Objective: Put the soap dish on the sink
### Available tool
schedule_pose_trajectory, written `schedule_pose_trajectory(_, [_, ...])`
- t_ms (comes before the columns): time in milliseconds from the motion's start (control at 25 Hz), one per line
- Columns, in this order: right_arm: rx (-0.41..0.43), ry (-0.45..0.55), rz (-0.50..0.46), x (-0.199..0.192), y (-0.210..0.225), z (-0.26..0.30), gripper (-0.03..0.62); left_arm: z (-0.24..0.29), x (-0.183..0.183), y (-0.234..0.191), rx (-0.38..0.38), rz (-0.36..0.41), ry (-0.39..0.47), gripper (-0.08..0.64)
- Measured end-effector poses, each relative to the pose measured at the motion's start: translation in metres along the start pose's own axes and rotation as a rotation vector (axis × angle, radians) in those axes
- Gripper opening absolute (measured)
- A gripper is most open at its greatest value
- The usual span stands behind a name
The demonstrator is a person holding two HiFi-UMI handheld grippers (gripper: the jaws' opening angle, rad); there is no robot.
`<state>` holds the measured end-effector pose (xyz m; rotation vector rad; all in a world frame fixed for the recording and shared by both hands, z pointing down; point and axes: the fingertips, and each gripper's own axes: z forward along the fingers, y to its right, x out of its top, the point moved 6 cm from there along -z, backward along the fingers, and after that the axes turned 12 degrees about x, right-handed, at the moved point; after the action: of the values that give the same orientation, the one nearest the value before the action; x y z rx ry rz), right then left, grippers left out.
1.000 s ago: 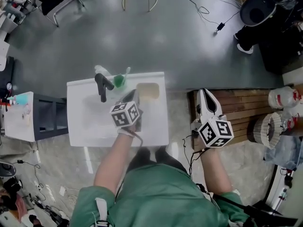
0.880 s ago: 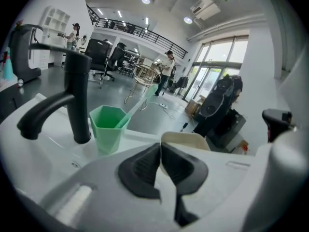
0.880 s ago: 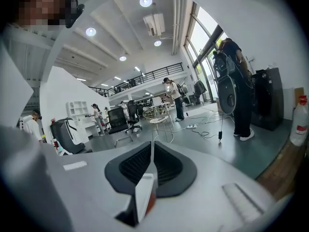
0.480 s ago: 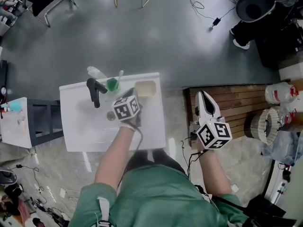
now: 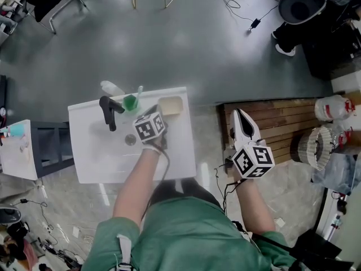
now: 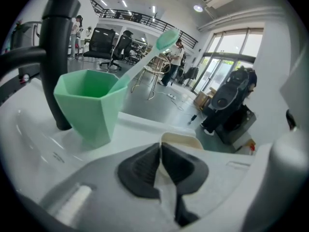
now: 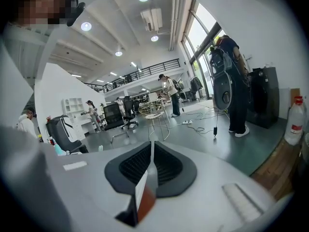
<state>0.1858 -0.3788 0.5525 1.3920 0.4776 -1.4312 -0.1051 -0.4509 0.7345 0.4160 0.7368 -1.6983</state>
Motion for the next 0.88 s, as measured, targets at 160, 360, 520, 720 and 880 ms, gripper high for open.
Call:
schedule_pose_trajectory(160, [-0.001, 0.002, 0.003, -0.001, -0.001, -0.003, 0.020, -0.001, 0.001, 0.000, 0.014, 0.006, 0.021, 0.051])
schedule_pose_trajectory(360, [0.000, 0.015, -0.004, 0.003, -0.004, -0.008, 0.020, -0.017, 0.004, 0.005, 0.022, 0.070, 0.057, 0.123])
schedule_pose_trajectory(520, [0.008, 0.029, -0.013, 0.009, -0.011, -0.017, 0.020, -0.046, 0.014, 0.020, 0.012, 0.129, 0.113, 0.161])
schedule_pose_trajectory(720, [0.032, 0.071, -0.029, 0.021, -0.027, -0.030, 0.020, -0.109, 0.040, 0.045, -0.060, 0.159, 0.298, 0.129])
schedule_pose_trajectory(880, [0.056, 0.111, -0.028, 0.033, -0.042, -0.045, 0.020, -0.173, 0.068, 0.054, -0.104, 0.183, 0.449, 0.094])
